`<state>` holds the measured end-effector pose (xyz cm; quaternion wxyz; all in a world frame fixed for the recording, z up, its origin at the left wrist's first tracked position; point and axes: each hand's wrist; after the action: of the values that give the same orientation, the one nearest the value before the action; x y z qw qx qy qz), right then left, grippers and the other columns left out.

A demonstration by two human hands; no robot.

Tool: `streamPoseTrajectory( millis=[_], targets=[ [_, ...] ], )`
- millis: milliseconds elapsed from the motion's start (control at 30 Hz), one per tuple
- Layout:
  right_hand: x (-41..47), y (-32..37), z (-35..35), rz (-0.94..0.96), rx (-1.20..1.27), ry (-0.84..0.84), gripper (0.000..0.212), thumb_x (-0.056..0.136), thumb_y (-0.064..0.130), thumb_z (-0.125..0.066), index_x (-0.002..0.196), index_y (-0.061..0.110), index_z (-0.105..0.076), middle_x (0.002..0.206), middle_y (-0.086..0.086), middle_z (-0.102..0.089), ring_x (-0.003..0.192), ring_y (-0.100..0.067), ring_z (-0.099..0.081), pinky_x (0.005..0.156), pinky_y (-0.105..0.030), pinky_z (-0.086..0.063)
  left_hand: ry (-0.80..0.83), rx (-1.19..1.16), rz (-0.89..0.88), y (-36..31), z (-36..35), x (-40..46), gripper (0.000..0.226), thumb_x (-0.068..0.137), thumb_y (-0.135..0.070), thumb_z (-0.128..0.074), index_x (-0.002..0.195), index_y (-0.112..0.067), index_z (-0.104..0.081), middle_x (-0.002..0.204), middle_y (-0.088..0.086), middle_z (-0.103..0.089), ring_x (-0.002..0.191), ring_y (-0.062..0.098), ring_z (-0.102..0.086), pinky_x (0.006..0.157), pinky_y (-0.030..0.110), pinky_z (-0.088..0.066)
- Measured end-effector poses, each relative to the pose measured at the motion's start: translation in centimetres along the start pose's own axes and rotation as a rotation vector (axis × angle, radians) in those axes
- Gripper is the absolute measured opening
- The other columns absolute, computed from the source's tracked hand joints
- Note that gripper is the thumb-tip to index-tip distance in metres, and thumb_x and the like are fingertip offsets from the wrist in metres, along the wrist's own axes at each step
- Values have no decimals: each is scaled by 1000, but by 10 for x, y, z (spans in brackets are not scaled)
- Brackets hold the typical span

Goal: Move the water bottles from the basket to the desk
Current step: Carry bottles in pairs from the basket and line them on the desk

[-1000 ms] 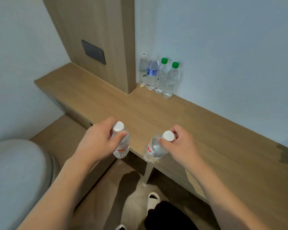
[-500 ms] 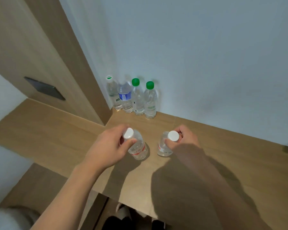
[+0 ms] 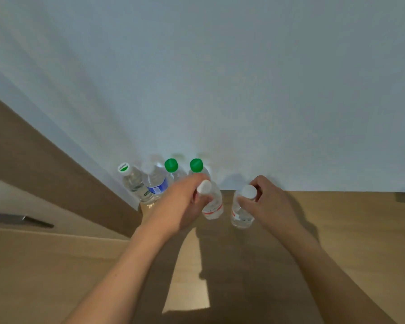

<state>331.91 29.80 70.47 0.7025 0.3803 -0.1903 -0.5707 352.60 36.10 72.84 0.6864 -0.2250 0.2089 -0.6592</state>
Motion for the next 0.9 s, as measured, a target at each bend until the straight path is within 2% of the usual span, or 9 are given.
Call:
streamPoseTrajectory(
  millis=[67, 200, 333, 433, 500, 600, 733, 900],
  targets=[
    [11, 1, -6, -1, 28, -18, 24, 79, 29, -74, 89, 23, -53, 78, 8, -62, 66, -4, -56, 60, -25, -47, 1, -25, -14, 7, -1, 18, 23, 91, -28, -64, 113, -23, -57, 69, -11, -47, 64, 6, -47, 59, 27, -33],
    [37, 2, -12, 8, 66, -43, 24, 80, 29, -75, 88, 21, -54, 72, 8, -60, 60, -3, -52, 57, -23, -43, 6, -91, -77, 16, -11, 45, 24, 89, -25, -68, 110, -18, -59, 61, -14, -42, 57, 1, -41, 59, 24, -31],
    [57, -3, -13, -11, 47, -74, 25, 79, 27, -77, 88, 22, -54, 71, 8, -60, 61, -4, -53, 56, -25, -42, 21, -47, -127, 13, -22, 58, 25, 88, -22, -68, 111, -16, -59, 65, -19, -40, 67, 8, -36, 62, 26, -27],
    [64, -8, -10, -34, 43, -97, 25, 78, 25, -76, 88, 19, -54, 73, 7, -60, 65, -9, -54, 57, -27, -42, 17, 18, -162, 13, -28, 63, 26, 89, -24, -65, 113, -21, -56, 76, -18, -45, 74, 6, -38, 64, 28, -35],
    [67, -11, -7, -39, 59, -112, 25, 78, 24, -76, 87, 20, -54, 73, 7, -60, 66, -12, -56, 59, -30, -44, -5, 47, -147, 10, -30, 66, 27, 89, -27, -63, 114, -24, -53, 87, -13, -54, 78, 14, -49, 67, 35, -45],
    [69, -17, -3, -42, 64, -126, 25, 79, 24, -76, 88, 18, -53, 74, 7, -59, 66, -11, -55, 60, -30, -43, -71, 24, -91, 1, -33, 73, 28, 89, -27, -62, 114, -20, -53, 92, -1, -59, 83, 26, -56, 70, 42, -49],
    [68, -21, -4, -27, 95, -130, 26, 81, 24, -75, 90, 16, -52, 73, 7, -57, 64, -10, -52, 59, -29, -41, -74, 109, -20, -7, -40, 80, 29, 91, -28, -60, 115, -15, -51, 96, 6, -60, 88, 31, -55, 69, 41, -45],
    [75, -15, -6, 9, 144, -78, 27, 82, 27, -75, 91, 17, -52, 72, 8, -56, 61, -7, -48, 59, -28, -42, -26, 277, 25, -10, -47, 81, 28, 92, -22, -57, 117, -14, -47, 103, 6, -58, 96, 29, -55, 63, 34, -31]
  ],
)
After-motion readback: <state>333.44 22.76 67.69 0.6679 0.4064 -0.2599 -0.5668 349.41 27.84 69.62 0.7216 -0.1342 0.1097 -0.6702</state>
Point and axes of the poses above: each hand's wrist, its own x-axis towards the middle knuckle, its own z-axis out of the back of the hand, y = z × x
